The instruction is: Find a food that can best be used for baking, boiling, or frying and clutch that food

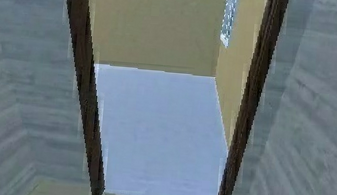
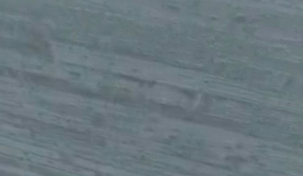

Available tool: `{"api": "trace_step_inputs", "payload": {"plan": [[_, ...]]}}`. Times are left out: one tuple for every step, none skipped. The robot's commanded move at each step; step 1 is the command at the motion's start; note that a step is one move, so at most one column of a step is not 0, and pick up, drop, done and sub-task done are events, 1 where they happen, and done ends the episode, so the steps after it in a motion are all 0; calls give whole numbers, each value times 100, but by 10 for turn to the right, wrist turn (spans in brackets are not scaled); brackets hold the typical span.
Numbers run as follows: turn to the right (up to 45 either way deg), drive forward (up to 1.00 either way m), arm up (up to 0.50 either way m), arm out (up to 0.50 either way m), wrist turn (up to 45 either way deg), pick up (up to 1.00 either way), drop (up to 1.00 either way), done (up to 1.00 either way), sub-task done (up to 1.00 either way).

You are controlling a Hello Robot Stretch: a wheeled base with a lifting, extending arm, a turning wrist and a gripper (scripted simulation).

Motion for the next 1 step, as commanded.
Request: {"api": "trace_step_inputs", "payload": {"plan": [[-30, 0, 0, 0, 0, 0, 0, 0, 0]]}}
